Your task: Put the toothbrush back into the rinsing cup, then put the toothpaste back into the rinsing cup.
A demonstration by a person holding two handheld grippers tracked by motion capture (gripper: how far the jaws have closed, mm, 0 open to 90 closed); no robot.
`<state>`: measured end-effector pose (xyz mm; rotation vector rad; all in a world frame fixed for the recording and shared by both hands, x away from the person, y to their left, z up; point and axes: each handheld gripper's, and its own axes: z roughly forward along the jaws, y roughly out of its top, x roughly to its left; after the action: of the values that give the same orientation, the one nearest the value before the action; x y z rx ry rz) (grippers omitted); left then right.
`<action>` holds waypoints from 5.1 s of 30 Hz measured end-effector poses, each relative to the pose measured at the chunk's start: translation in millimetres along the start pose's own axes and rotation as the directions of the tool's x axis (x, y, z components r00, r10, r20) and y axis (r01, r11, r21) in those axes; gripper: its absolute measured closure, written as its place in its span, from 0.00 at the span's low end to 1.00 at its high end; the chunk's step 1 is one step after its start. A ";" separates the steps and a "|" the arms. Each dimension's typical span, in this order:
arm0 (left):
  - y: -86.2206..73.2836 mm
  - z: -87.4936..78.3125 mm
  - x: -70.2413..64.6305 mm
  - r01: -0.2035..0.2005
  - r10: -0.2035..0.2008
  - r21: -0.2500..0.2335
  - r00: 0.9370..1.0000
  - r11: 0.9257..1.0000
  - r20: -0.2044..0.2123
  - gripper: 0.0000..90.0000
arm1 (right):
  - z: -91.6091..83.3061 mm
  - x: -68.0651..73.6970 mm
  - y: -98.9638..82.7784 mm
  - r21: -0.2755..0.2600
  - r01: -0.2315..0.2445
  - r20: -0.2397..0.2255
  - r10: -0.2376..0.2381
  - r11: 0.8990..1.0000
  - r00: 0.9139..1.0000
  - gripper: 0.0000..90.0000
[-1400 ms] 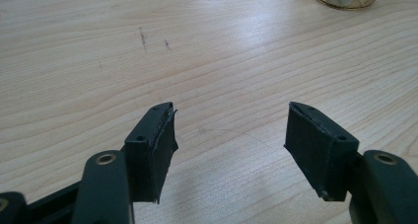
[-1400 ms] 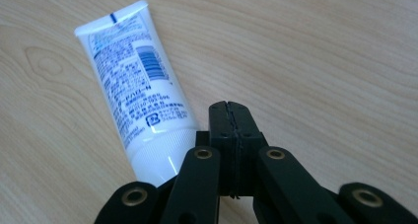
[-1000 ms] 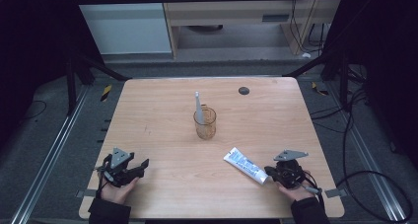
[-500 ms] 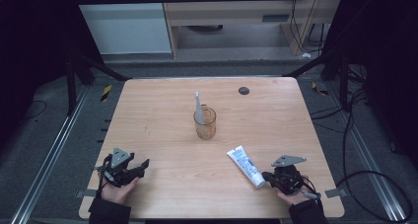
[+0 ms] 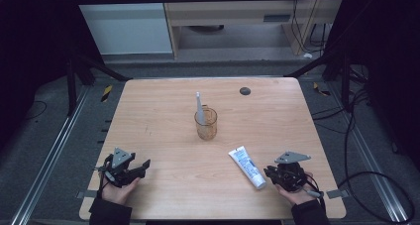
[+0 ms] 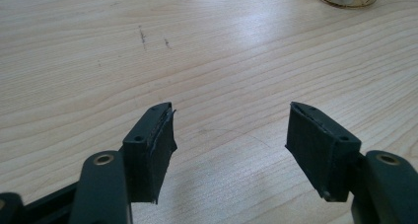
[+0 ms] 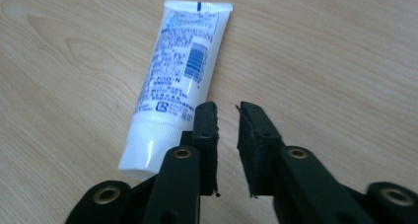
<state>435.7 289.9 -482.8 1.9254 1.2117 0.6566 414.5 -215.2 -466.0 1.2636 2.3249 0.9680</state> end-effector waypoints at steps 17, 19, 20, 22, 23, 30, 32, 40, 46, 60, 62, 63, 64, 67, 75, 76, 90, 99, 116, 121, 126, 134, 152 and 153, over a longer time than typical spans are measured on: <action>0.3 2.1 0.4 -0.006 0.006 0.008 1.000 1.000 -0.002 0.38 | 4.4 6.8 31.4 -0.025 -0.027 0.006 0.028 0.999 1.000 0.57; 0.4 2.3 0.1 -0.008 0.008 0.009 1.000 1.000 -0.003 0.38 | 6.6 9.0 34.2 -0.024 -0.028 0.002 0.028 0.999 1.000 0.56; 0.4 2.5 0.2 -0.010 0.010 0.010 1.000 1.000 -0.002 0.38 | 7.6 10.0 35.7 -0.019 -0.027 0.000 0.027 0.999 1.000 0.56; 0.4 2.8 0.3 -0.009 0.009 0.010 1.000 1.000 -0.003 0.38 | 9.3 12.2 39.0 -0.013 -0.026 -0.004 0.026 1.000 1.000 0.55; 0.4 2.8 0.3 -0.009 0.009 0.012 1.000 1.000 -0.001 0.38 | 10.1 13.6 41.4 -0.010 -0.026 -0.007 0.026 1.000 1.000 0.55; -0.3 3.5 0.4 -0.009 0.009 0.014 1.000 1.000 0.010 0.38 | 17.0 22.7 55.3 0.021 -0.019 -0.023 0.019 1.000 1.000 0.53; -0.3 3.2 0.9 -0.009 0.009 0.013 1.000 1.000 0.009 0.38 | 20.0 25.5 58.9 0.027 -0.015 -0.024 0.015 1.000 1.000 0.52; -0.3 3.7 1.3 -0.011 0.011 0.018 1.000 1.000 0.009 0.38 | 36.7 31.1 65.6 0.083 -0.002 0.000 0.002 0.997 1.000 0.49; -0.6 3.8 1.4 -0.009 0.008 0.022 1.000 1.000 0.010 0.38 | 39.7 29.3 65.2 0.111 -0.019 0.013 0.018 0.994 1.000 0.46; -0.7 4.3 1.2 -0.009 0.008 0.031 1.000 0.999 0.009 0.38 | 46.9 29.8 61.6 0.181 -0.025 -0.002 0.025 0.983 1.000 0.45; -0.6 4.5 0.8 -0.009 0.009 0.029 1.000 1.000 0.008 0.38 | 47.9 29.2 60.8 0.189 -0.019 -0.005 0.020 0.982 1.000 0.45; -0.6 4.7 0.9 -0.008 0.008 0.031 1.000 0.999 0.008 0.38 | 48.4 29.3 60.8 0.197 -0.018 -0.010 0.021 0.980 1.000 0.45; -0.6 4.8 1.0 -0.009 0.009 0.032 1.000 0.999 0.008 0.38 | 49.5 29.9 60.7 0.201 -0.021 -0.010 0.023 0.979 1.000 0.45; -0.9 5.1 1.5 -0.007 0.007 0.033 1.000 0.999 0.008 0.38 | 51.2 30.1 60.5 0.215 -0.017 -0.008 0.019 0.976 1.000 0.45; -1.0 6.1 0.9 -0.011 0.011 0.038 1.000 0.999 0.011 0.38 | 56.4 29.8 59.3 0.248 -0.021 -0.014 0.026 0.969 1.000 0.46; -1.0 5.9 1.0 -0.012 0.011 0.037 1.000 0.999 0.011 0.38 | 56.8 29.8 59.2 0.246 -0.021 -0.014 0.026 0.969 1.000 0.46; -1.9 6.3 0.7 -0.017 0.016 0.048 1.000 0.999 0.016 0.38 | 62.8 27.0 56.3 0.280 -0.039 -0.014 0.044 0.959 0.999 0.48; -2.4 7.2 0.6 -0.016 0.015 0.055 1.000 0.998 0.018 0.38 | 68.4 28.7 57.0 0.317 -0.047 -0.003 0.050 0.947 0.999 0.47; -2.8 8.1 1.2 -0.015 0.014 0.062 1.000 0.998 0.021 0.38 | 68.3 32.1 61.8 0.357 -0.071 0.025 0.066 0.932 0.998 0.61; -2.7 8.1 1.1 -0.017 0.016 0.064 1.000 0.998 0.020 0.38 | 65.1 30.6 62.3 0.349 -0.078 0.020 0.076 0.934 0.997 0.69; -2.6 8.0 1.6 -0.015 0.014 0.064 1.000 0.998 0.019 0.38 | 63.0 30.8 62.7 0.340 -0.080 0.019 0.078 0.937 0.997 0.72; -2.6 8.2 1.6 -0.015 0.014 0.065 1.000 0.998 0.019 0.38 | 48.2 27.6 66.3 0.239 -0.095 -0.010 0.101 0.966 0.995 0.74; -2.0 6.6 1.8 -0.006 0.006 0.052 1.000 0.999 0.013 0.39 | 7.4 23.8 98.7 -0.192 -0.152 -0.059 0.143 0.970 0.988 0.76; -2.0 6.6 1.8 -0.006 0.005 0.051 1.000 0.999 0.012 0.39 | 6.1 23.7 101.5 -0.216 -0.156 -0.062 0.146 0.964 0.987 0.76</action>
<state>440.3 290.0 -488.2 1.9730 1.2266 0.6214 466.8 -154.7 -399.0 1.3542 2.1059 1.2779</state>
